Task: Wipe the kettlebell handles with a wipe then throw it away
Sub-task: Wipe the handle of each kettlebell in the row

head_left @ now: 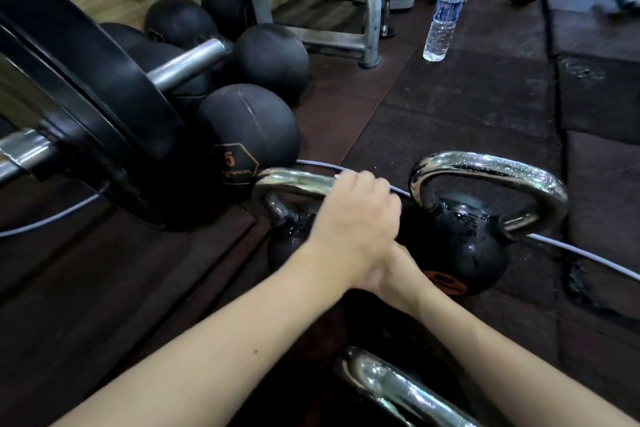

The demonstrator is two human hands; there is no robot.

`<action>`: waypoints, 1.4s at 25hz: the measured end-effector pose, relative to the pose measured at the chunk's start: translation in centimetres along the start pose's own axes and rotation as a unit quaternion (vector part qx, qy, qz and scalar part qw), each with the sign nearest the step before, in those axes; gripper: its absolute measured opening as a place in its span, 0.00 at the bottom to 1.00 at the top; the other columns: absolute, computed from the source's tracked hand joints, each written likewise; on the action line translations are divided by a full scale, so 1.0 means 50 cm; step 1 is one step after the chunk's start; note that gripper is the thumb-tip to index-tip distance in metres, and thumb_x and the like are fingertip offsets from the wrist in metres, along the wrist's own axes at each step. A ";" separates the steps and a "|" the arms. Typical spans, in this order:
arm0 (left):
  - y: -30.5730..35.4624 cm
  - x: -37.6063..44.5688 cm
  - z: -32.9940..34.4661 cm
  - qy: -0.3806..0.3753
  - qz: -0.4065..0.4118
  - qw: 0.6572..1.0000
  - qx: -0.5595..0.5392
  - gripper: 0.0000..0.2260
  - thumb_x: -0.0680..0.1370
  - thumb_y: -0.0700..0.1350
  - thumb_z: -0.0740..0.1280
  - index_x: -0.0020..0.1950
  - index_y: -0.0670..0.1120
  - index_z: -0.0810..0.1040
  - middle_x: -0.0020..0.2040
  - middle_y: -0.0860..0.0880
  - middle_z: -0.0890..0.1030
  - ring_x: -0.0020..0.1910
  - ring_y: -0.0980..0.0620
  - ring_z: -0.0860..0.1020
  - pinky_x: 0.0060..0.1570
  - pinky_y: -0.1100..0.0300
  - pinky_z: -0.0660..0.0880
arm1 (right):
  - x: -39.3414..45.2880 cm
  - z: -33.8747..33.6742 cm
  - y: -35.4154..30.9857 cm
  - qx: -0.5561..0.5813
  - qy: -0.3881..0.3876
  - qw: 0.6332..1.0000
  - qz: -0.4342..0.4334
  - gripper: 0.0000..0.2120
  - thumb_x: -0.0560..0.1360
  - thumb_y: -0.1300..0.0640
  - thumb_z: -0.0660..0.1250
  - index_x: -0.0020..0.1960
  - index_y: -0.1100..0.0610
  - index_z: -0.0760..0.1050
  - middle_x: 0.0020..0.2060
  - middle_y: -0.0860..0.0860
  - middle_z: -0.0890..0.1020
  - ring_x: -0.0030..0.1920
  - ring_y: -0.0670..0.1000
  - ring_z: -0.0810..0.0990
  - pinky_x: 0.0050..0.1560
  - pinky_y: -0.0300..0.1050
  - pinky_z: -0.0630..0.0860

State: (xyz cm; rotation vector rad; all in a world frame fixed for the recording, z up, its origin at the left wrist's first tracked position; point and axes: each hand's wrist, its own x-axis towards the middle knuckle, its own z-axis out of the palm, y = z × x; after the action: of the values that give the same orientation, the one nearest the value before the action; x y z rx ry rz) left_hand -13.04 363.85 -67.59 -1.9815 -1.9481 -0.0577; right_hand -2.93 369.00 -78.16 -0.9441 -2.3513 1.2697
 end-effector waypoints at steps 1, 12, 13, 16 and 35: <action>0.008 -0.004 0.015 0.016 0.043 0.999 0.014 0.12 0.76 0.41 0.60 0.36 0.45 0.79 0.35 0.45 0.77 0.37 0.44 0.76 0.41 0.49 0.70 | 0.001 0.001 0.003 -0.004 -0.003 1.000 0.001 0.52 0.53 0.18 0.67 0.65 0.51 0.74 0.58 0.38 0.79 0.61 0.44 0.79 0.61 0.41 0.75; -0.195 -0.089 0.056 0.167 -0.512 0.594 -0.598 0.25 0.79 0.57 0.57 0.37 0.37 0.75 0.38 0.44 0.83 0.49 0.45 0.81 0.61 0.51 0.75 | -0.005 -0.013 0.000 0.023 0.014 0.999 0.020 0.40 0.52 0.41 0.85 0.61 0.38 0.73 0.56 0.34 0.80 0.58 0.33 0.76 0.60 0.32 0.70; -0.196 -0.086 0.051 0.145 -0.514 0.609 -0.586 0.25 0.78 0.58 0.57 0.38 0.37 0.77 0.39 0.42 0.84 0.48 0.42 0.81 0.60 0.49 0.76 | -0.005 -0.013 0.002 0.018 0.013 1.000 0.022 0.40 0.52 0.41 0.85 0.61 0.37 0.73 0.56 0.34 0.80 0.58 0.33 0.76 0.59 0.31 0.69; -0.190 -0.074 0.026 0.098 -0.343 0.894 -0.271 0.13 0.84 0.45 0.57 0.45 0.44 0.79 0.44 0.41 0.83 0.46 0.37 0.79 0.48 0.46 0.75 | -0.005 -0.011 0.004 0.011 0.019 0.999 0.028 0.41 0.51 0.40 0.85 0.61 0.38 0.73 0.55 0.34 0.80 0.58 0.32 0.75 0.59 0.29 0.69; -0.125 -0.091 0.101 0.234 -0.601 0.470 -0.602 0.20 0.85 0.54 0.53 0.60 0.48 0.82 0.58 0.50 0.84 0.61 0.54 0.80 0.70 0.54 0.71 | -0.006 -0.014 0.000 0.009 0.007 1.000 0.026 0.39 0.52 0.40 0.84 0.60 0.35 0.71 0.55 0.33 0.80 0.56 0.33 0.75 0.57 0.28 0.67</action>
State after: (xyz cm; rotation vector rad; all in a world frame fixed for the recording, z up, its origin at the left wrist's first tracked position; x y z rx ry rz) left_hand -20.47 360.82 -72.15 -0.0673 -2.4792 -2.4997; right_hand -2.36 369.23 -77.76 -1.0125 -2.3160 1.2974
